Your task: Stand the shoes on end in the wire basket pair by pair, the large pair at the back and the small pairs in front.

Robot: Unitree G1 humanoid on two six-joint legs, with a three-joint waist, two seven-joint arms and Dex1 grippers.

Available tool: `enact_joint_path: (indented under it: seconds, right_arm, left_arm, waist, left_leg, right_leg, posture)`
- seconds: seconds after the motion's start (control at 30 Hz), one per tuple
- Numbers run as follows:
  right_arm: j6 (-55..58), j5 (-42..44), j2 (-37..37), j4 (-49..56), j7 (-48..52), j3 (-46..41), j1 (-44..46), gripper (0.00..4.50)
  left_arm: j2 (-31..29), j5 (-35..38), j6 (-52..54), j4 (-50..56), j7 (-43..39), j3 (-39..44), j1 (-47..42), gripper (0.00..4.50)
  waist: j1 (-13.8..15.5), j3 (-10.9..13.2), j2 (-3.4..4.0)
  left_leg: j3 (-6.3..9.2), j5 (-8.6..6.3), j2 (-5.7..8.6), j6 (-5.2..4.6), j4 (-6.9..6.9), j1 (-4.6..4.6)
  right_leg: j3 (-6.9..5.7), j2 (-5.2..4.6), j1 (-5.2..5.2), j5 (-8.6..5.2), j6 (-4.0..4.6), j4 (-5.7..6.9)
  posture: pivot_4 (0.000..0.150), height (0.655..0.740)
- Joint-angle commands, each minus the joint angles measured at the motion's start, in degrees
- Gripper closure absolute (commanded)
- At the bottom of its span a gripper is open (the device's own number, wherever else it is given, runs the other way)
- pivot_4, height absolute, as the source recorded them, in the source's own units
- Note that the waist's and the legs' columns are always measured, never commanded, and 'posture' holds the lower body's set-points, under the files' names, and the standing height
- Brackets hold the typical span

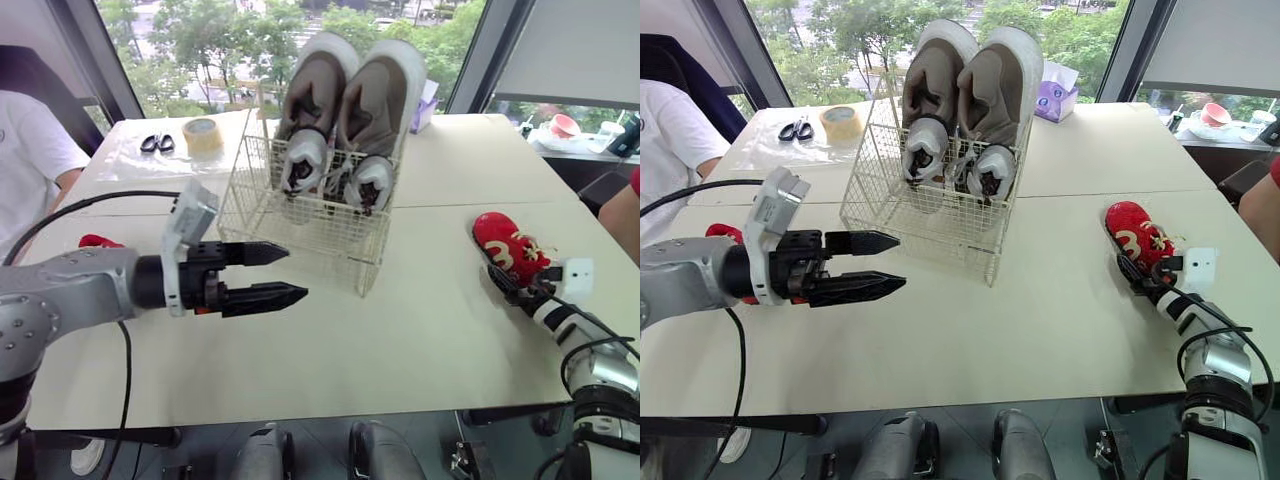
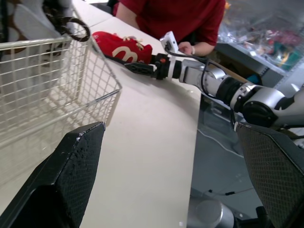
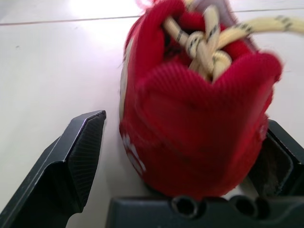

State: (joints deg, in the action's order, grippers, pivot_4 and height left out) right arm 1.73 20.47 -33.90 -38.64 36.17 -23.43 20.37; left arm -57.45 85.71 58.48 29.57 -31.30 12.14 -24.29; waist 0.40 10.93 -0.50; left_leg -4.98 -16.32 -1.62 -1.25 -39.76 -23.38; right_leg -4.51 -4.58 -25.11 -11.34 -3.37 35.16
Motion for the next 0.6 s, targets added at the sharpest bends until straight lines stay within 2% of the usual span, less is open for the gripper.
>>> enact_joint_path:
  seconds: [0.03,0.23,0.27,0.3,0.4,0.47,0.57,0.6]
  right_arm:
    - [-3.16,-0.38,0.51,-2.37,-0.62,-0.28,2.23,0.00]
    - [-9.10,-2.74,1.74,-12.44,-2.79,0.78,8.10,0.00]
    - [-9.92,-3.09,1.86,-13.60,-3.14,0.96,8.77,0.55]
    - [-10.58,-3.28,1.99,-14.55,-3.28,1.07,9.32,0.87]
    - [-11.86,-3.56,2.82,-16.35,-3.73,1.57,10.56,2.27]
    - [-12.27,-3.49,3.22,-16.20,-4.08,1.68,10.73,2.65]
    - [-13.34,-3.03,3.18,-12.17,-5.03,1.27,10.23,2.71]
    - [-13.39,-2.35,2.97,-8.01,-6.22,0.61,10.20,2.71]
  left_arm:
    - [-0.89,1.45,-0.17,0.91,0.18,2.33,-0.02,0.01]
    - [-1.98,1.30,0.31,-0.77,-1.28,2.51,-0.72,0.01]
    - [-2.10,1.18,0.35,-1.00,-1.49,2.48,-0.85,0.00]
    - [-2.19,1.03,0.38,-1.19,-1.68,2.46,-0.97,0.00]
    - [-2.45,0.27,0.40,-1.62,-2.22,2.43,-1.28,0.00]
    - [-2.51,0.42,0.48,-2.00,-2.11,2.83,-1.51,0.00]
    - [-4.07,-1.62,0.97,-4.04,-0.77,3.51,-2.55,0.00]
    - [-4.38,-3.33,0.17,-5.81,0.74,4.37,-3.56,0.00]
  waist:
    - [-0.08,0.00,0.00]
    - [-1.12,0.00,0.00]
    - [-1.17,0.00,0.00]
    - [-1.22,0.00,0.00]
    - [-1.43,-0.02,-0.03]
    - [-1.54,-0.03,-0.07]
    - [-1.61,-0.03,-0.07]
    - [-1.57,-0.01,-0.04]
  left_leg:
    - [0.00,0.01,0.00,0.01,0.00,0.01]
    - [0.03,0.04,0.00,0.07,0.00,0.06]
    - [0.03,0.04,0.00,0.07,0.00,0.06]
    - [0.03,0.05,0.00,0.08,0.01,0.06]
    - [0.01,0.05,-0.01,0.09,0.01,0.06]
    - [0.01,0.07,-0.02,0.12,0.01,0.10]
    - [0.02,0.08,-0.03,0.14,0.01,0.14]
    - [0.02,0.09,-0.04,0.15,0.01,0.14]
  right_leg:
    - [0.00,0.00,0.01,0.00,0.01,0.00]
    - [0.00,0.02,0.04,0.02,0.03,0.02]
    - [0.00,0.02,0.04,0.02,0.03,0.03]
    - [0.00,0.02,0.04,0.02,0.02,0.03]
    - [0.00,0.02,0.04,0.02,0.01,0.03]
    - [0.00,0.03,0.08,0.03,0.02,0.02]
    - [0.00,0.04,0.11,0.02,0.02,0.03]
    - [0.00,0.04,0.10,0.03,0.03,0.03]
  posture:
    - [0.150,0.7400]
    - [0.150,0.7400]
    - [0.150,0.7400]
    - [0.150,0.7400]
    - [0.150,0.7400]
    - [0.150,0.7400]
    - [0.150,0.7400]
    - [0.150,0.7400]
